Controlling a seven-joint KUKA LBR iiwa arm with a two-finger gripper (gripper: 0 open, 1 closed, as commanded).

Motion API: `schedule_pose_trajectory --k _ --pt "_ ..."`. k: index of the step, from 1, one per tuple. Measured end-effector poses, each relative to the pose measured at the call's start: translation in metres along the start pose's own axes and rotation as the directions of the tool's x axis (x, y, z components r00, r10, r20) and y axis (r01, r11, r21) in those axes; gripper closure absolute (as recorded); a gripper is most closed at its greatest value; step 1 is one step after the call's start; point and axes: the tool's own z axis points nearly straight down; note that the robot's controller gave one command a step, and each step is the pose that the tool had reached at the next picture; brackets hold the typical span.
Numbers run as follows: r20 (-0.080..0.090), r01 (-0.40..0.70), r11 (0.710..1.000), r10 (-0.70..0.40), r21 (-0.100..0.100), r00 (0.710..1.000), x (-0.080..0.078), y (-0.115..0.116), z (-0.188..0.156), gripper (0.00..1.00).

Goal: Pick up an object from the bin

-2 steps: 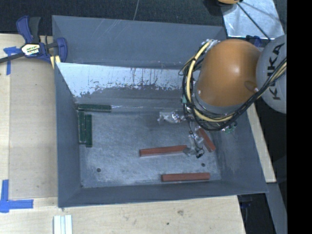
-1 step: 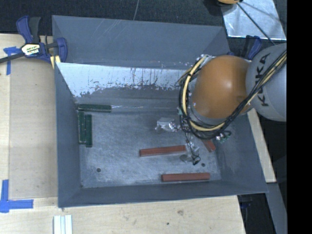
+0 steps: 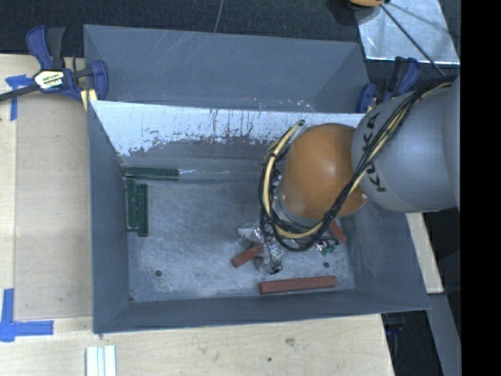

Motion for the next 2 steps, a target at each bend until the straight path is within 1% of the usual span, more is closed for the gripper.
schedule_pose_trajectory --k 1,2 --pt "0.0 0.0 1.0 0.0 0.0 1.0 0.0 0.0 0.0 1.0" --pt "-0.001 0.03 1.0 -0.03 0.001 1.0 -0.01 0.019 -0.129 1.0"
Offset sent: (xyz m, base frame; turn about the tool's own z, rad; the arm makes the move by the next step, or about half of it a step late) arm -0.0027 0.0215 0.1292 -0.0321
